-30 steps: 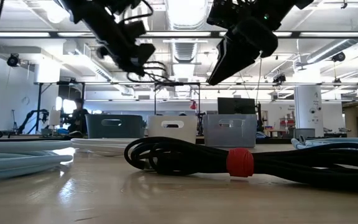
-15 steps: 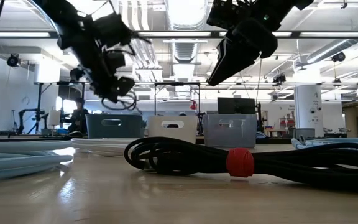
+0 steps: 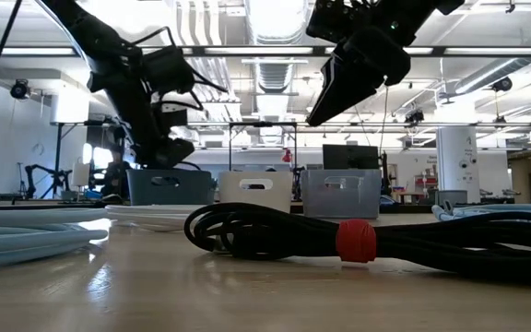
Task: Pick & Place USB Port
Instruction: Put the top black USB cable into the blue bin, then put the black USB cable into the blue bin
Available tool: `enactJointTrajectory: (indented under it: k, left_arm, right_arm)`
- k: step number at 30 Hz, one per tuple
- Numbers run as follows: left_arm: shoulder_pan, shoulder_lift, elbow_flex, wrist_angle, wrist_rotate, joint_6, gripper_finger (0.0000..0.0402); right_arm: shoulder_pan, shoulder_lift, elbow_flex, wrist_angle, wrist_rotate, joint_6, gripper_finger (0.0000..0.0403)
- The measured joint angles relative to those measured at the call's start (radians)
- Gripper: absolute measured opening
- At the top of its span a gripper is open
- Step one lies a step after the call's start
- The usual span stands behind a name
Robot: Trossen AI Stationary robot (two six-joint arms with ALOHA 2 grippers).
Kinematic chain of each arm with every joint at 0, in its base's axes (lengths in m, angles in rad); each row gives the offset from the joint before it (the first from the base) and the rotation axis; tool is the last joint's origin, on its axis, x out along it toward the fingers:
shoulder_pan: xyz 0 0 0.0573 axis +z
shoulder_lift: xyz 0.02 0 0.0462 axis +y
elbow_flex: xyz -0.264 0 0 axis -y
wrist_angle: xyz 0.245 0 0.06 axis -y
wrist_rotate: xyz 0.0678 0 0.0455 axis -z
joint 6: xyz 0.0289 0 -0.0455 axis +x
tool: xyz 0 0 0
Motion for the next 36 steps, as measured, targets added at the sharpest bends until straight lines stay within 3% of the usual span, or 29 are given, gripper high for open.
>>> enactJointTrajectory:
  k: [11, 21, 28, 32, 36]
  left_arm:
    - [0.003, 0.032, 0.000, 0.053, 0.001, 0.029, 0.0035]
    - [0.004, 0.032, 0.001, 0.054, 0.017, 0.028, 0.0114]
    - [0.004, 0.020, 0.013, 0.053, -0.005, 0.041, 0.0145]
    - [-0.003, 0.002, 0.045, 0.052, -0.005, 0.052, 0.0146]
    - [-0.008, -0.020, 0.086, 0.052, -0.005, 0.141, 0.0145]
  right_arm:
    - [0.000, 0.000, 0.000, 0.018, -0.002, 0.023, 0.0123]
    - [0.000, 0.000, 0.000, 0.018, -0.007, 0.032, 0.0125]
    - [0.000, 0.000, 0.000, 0.020, -0.119, 0.084, 0.0115]
    - [0.000, 0.001, 0.000, 0.022, -0.199, 0.163, 0.0111]
    - [0.009, 0.014, -0.004, 0.023, -0.211, 0.276, 0.0109]
